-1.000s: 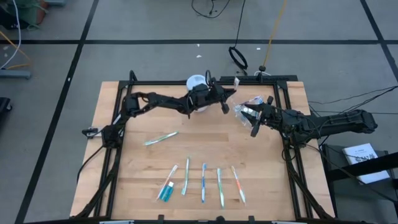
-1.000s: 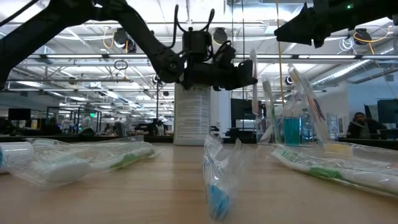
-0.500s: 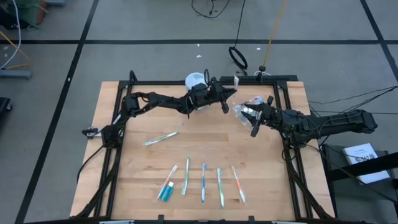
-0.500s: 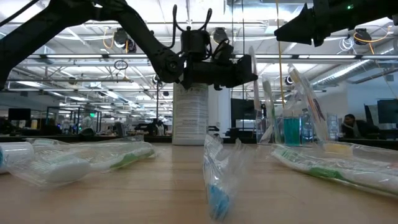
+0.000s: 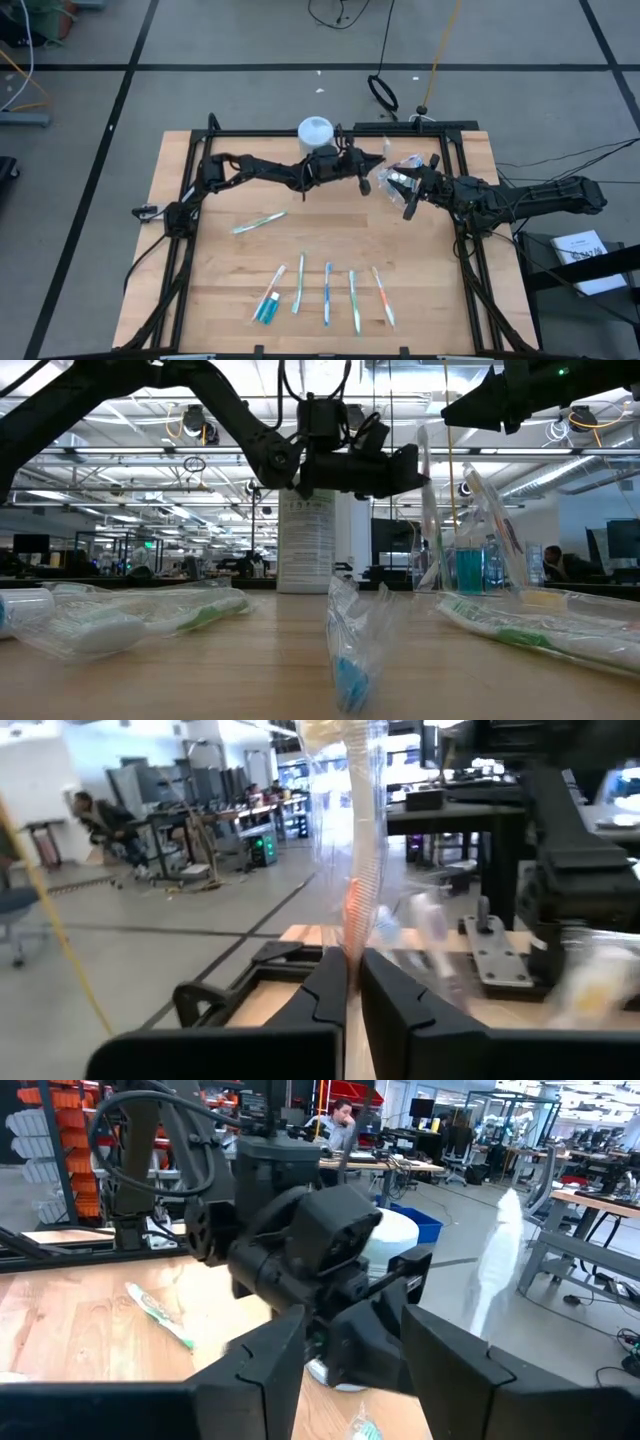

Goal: Pick & Place toothbrushing station
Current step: Put the orange toothbrush into the transparent organizer

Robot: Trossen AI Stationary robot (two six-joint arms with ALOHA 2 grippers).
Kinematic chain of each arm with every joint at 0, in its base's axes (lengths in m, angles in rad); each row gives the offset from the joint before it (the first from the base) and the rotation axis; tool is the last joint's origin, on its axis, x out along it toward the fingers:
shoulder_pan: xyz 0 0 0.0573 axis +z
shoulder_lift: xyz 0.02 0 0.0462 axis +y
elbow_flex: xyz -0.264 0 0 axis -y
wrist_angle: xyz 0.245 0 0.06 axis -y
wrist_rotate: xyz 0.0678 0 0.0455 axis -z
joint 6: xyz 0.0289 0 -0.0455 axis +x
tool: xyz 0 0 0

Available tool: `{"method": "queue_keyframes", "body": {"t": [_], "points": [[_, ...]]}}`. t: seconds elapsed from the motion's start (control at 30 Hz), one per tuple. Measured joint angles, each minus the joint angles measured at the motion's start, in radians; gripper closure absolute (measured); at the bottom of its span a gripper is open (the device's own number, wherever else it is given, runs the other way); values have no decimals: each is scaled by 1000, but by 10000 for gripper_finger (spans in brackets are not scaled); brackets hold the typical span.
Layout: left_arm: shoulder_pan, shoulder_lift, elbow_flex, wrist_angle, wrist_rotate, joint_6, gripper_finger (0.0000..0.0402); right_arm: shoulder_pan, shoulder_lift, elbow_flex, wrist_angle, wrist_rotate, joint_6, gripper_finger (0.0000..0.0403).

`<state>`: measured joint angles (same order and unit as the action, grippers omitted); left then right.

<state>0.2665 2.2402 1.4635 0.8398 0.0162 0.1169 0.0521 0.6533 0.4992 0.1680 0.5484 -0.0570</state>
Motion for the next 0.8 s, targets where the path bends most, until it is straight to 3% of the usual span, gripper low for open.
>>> {"method": "queue_keyframes", "body": {"t": [0.23,0.53,0.8], "points": [[46,0,0,-31,29,-112,388,0,0,0,0,0,0,245],[40,-1,0,47,63,-45,385,0,0,0,0,0,0,245],[44,-1,1,-9,61,-78,393,0,0,0,0,0,0,245]]}}
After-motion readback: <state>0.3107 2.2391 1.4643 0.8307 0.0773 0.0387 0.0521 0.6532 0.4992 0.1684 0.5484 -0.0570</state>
